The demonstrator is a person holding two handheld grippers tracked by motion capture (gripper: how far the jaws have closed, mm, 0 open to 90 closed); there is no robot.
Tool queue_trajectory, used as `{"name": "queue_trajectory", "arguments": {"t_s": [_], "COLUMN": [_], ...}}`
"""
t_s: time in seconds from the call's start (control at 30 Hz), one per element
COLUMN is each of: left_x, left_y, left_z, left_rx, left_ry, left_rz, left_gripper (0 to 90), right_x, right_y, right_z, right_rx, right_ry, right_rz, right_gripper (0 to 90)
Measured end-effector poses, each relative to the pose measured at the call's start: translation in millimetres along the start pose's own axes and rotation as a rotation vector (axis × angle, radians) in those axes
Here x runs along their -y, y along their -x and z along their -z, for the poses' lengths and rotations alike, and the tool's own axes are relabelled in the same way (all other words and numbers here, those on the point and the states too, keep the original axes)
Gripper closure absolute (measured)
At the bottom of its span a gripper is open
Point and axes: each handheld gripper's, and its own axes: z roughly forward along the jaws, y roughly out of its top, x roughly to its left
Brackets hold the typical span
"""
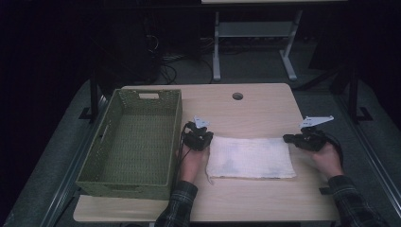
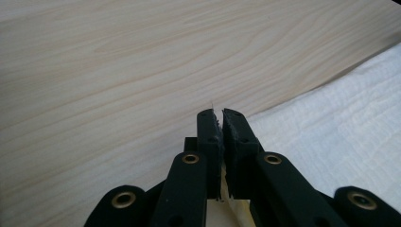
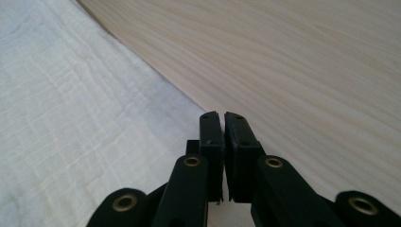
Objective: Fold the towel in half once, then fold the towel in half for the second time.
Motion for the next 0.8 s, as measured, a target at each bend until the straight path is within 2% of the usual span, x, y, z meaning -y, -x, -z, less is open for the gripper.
{"name": "queue_trajectory", "arguments": {"t_s": [0.37,0.5,0.8], "left_x": [-1.3,2.1,13.6], "left_y": [2.2,7.3,18.9], "left_z": [17.7,25.7,36.7], "left_rx": [0.0,0.004,-0.036], "left_ry": [0.047,0.058,0.059], "left_rz": [-0.005,-0.014,-0.023], "left_gripper": [85.8,85.8,85.8], "right_x": [-2.4,-0.2,10.9], "right_y": [-4.6,-9.1,-19.2], "right_z": [9.0,14.2,30.0], "right_rx": [-0.006,-0.006,-0.032], "right_ry": [0.039,0.043,0.05], "right_rz": [0.014,0.029,0.038], "right_gripper": [86.1,86.1,86.1]}}
